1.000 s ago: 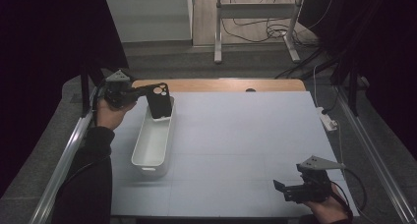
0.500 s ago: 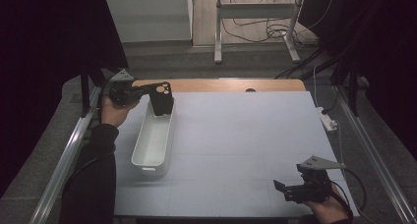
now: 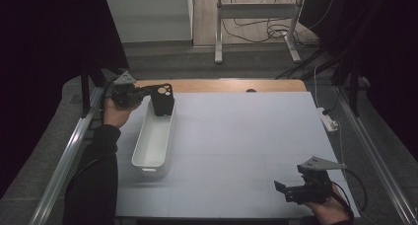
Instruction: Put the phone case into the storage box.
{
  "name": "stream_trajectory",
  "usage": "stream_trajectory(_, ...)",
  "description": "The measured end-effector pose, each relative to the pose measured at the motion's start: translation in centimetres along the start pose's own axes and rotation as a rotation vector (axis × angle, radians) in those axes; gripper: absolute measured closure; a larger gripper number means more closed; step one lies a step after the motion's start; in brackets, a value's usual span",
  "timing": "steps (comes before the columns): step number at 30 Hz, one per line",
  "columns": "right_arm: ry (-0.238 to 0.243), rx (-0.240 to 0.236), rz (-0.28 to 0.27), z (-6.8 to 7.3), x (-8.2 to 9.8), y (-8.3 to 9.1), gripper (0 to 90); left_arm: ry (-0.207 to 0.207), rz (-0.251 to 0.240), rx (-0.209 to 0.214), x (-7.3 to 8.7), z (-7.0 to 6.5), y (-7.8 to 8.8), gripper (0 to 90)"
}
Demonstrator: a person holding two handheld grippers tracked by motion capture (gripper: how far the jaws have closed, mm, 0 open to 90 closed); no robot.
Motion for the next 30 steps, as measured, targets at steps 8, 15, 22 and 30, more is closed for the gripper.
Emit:
stream_trajectory(8,0.001,-0.002,0.002,0.02,0.01,-0.02,0.0,0.013,-0.016,-0.021,0.17,0.31,-0.2,80.7)
stream_trajectory(15,0.002,-0.003,0.0,0.02,0.0,0.0,0.0,0.037,-0.009,-0.062,0.19,0.53,-0.48,76.7)
stream_trajectory(22,0.002,-0.005,0.001,0.06,0.0,0.01,0.0,0.056,-0.006,-0.081,0.23,0.6,-0.73,70.0)
stream_trajectory(30,0.002,-0.004,-0.002,0.05,0.0,0.02,0.0,0.119,-0.014,-0.059,0.69,0.41,-0.69,63.5)
Point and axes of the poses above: each handheld gripper's, and its own axes: y roughly backward along the jaws, x roughly out of its underside, z roughly to its left, the point moved 5 cm from there along -y, roughly forward along the jaws, and after that the axes turned 11 degrees about x, right-handed, at the moved point
